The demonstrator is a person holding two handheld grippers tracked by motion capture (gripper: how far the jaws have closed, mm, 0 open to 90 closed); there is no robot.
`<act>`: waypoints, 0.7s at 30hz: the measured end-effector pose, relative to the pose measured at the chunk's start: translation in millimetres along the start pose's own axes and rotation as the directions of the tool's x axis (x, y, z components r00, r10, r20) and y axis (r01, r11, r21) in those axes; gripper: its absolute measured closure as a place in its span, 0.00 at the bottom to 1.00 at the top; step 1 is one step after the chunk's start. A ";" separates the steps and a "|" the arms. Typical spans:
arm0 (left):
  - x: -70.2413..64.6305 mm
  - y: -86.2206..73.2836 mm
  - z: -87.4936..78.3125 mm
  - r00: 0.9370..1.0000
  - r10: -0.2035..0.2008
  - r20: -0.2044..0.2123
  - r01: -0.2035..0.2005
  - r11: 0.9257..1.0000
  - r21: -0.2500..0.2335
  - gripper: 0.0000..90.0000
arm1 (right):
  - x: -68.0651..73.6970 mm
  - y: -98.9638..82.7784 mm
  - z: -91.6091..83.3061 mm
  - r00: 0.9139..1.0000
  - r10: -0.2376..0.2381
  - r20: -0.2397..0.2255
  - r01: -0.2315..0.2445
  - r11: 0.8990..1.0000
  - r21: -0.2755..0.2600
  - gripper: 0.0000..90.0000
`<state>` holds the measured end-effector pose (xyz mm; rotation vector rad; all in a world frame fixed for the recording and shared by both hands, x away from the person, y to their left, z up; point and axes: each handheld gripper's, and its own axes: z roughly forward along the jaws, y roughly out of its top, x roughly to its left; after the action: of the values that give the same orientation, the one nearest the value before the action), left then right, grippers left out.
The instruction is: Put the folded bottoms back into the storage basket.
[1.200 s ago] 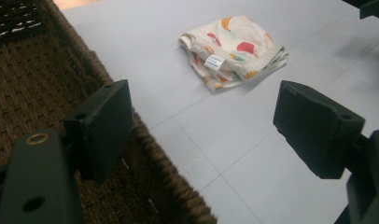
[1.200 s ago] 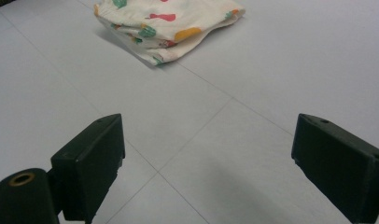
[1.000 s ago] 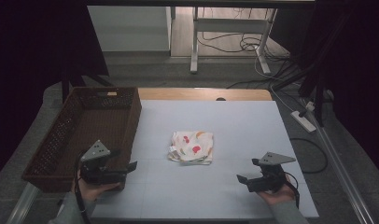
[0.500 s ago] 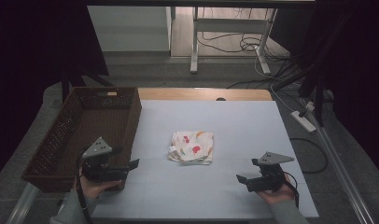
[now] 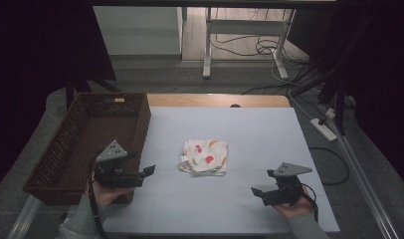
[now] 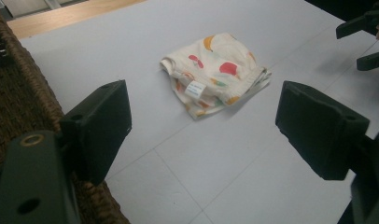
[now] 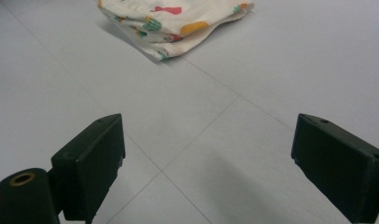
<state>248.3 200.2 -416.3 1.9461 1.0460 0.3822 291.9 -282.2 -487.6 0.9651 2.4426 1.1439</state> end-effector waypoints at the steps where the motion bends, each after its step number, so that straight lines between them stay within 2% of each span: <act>1: 0.2 1.2 1.2 1.000 -0.001 0.000 0.001 1.000 0.001 0.20 | 0.0 0.0 0.1 1.000 0.000 0.000 0.000 1.000 0.000 0.11; 21: 1.9 18.9 24.4 1.000 -0.005 -0.001 0.005 1.000 0.028 0.20 | -0.1 -0.4 1.1 1.000 0.000 0.002 0.000 1.000 0.009 0.11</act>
<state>274.1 183.2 -415.3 1.9682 1.0624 0.3677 292.4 -281.8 -488.6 0.9686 2.4483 1.1321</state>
